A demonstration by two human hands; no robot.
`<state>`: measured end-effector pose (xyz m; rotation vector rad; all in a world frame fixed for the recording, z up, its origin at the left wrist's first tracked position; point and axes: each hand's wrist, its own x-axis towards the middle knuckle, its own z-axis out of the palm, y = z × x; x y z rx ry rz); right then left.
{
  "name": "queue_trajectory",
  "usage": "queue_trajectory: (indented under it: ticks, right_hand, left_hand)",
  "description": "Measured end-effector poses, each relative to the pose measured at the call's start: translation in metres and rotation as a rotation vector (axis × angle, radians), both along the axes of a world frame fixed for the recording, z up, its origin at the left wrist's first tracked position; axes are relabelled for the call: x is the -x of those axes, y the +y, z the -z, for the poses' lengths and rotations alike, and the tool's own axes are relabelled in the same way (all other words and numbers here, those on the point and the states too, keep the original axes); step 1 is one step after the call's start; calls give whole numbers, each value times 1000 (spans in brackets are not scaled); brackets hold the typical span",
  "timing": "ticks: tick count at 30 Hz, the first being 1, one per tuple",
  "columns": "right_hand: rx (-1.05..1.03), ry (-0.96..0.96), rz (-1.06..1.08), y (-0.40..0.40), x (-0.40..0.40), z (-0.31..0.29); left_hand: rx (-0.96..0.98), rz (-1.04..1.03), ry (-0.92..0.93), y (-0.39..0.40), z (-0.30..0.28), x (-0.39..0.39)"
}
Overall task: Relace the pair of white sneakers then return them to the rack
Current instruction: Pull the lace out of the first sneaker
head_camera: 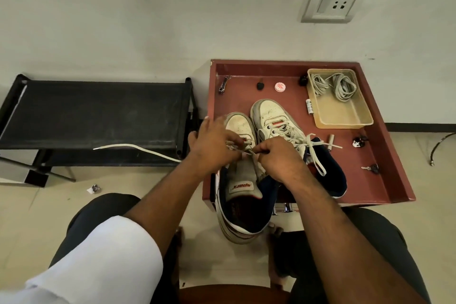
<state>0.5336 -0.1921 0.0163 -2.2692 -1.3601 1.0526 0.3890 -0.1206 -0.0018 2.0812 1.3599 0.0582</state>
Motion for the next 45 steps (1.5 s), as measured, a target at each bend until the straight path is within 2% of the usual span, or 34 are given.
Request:
queue_trajectory:
  ticks: [12,14,16,18,20,22,23,26,28,30,33,37,39,40,42,43,44,45]
  right_hand:
    - [7,19,27,0,0,2]
    - [-3,28,36,-1,-1,3]
    - [-12,43,46,-1,-2,3]
    - [-12,43,40,-1,-2,3]
    - [-6,28,18,0,-1,3]
    - [1,8,1,1,0,3]
    - [5,3,0,2,0,2]
    - [2,3,8,2,1,2]
    - [-7,6,21,1,0,2]
    - [-17,13,27,0,0,2]
    - [-9,27,36,0,-1,3]
    - [-1,29,37,1,0,5]
    - [2,34,38,1,-1,5]
    - [3,39,40,1,-2,5]
    - [5,49,46,0,-3,5]
    - [8,50,47,0,-3,4]
    - [11,46,43,0,-2,4]
    - [16,41,38,0,-2,5]
  left_hand:
    - [-307,177,241,-9,-3,-11]
    - [-337,35,230,1,-8,1]
    - [-328,-264,163,15,-12,22]
    - [-195,-596,-38,35,-11,53]
    - [-50,-778,-268,47,-9,76]
    - [-93,-712,-127,48,-7,77]
    - [-103,-592,-70,44,-7,69]
    - [35,-132,-126,22,-5,30]
    - [62,24,-35,9,1,10]
    - [51,21,24,6,10,2]
    - [14,3,-3,7,12,1]
    - [-201,31,68,13,5,13]
    - [-328,-148,-13,24,5,28]
    - [-369,-372,-177,32,8,39]
    - [-359,-1029,-613,52,4,64]
    - [-267,-1349,-799,63,3,78]
    - [-124,-1581,-859,73,3,93]
    - [44,-1665,-750,77,2,102]
